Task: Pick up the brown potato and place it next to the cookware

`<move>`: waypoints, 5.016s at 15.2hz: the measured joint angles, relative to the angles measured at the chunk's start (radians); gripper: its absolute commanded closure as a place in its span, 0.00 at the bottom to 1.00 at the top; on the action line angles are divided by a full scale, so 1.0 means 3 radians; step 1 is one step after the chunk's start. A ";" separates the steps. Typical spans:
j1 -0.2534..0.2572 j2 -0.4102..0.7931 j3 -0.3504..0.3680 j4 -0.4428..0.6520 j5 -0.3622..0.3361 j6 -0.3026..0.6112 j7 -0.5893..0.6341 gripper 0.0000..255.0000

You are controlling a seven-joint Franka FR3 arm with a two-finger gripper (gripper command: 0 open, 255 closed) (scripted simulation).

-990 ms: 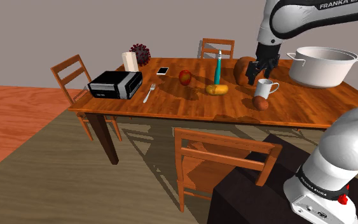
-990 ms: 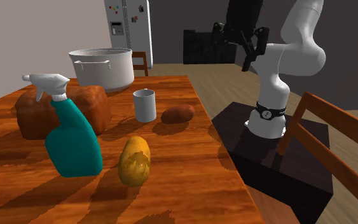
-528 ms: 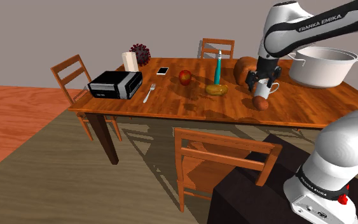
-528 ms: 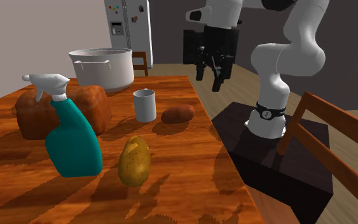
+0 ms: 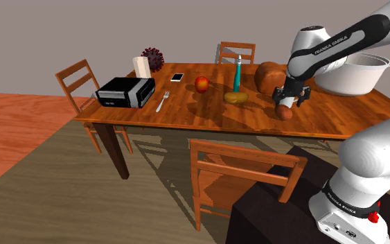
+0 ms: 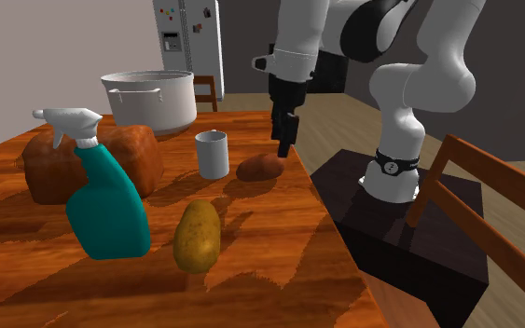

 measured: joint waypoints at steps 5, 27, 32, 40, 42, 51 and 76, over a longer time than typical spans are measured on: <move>-0.0044 0.0230 -0.0042 -0.0065 -0.0044 0.0303 0.0045 0.00; -0.0045 0.0285 -0.0049 -0.0055 -0.0046 0.0351 0.0046 1.00; -0.0031 0.0113 -0.0034 0.0048 -0.0008 0.0079 0.0009 1.00; -0.0013 -0.0124 -0.0007 0.0242 0.0045 -0.0351 -0.0046 1.00; -0.0010 -0.0174 0.0000 0.0291 0.0055 -0.0449 -0.0057 1.00; 0.0009 -0.0329 0.0036 0.0605 0.0111 -0.0916 -0.0112 1.00; 0.0048 -0.0383 0.0122 0.1671 0.0218 -0.2032 -0.0235 1.00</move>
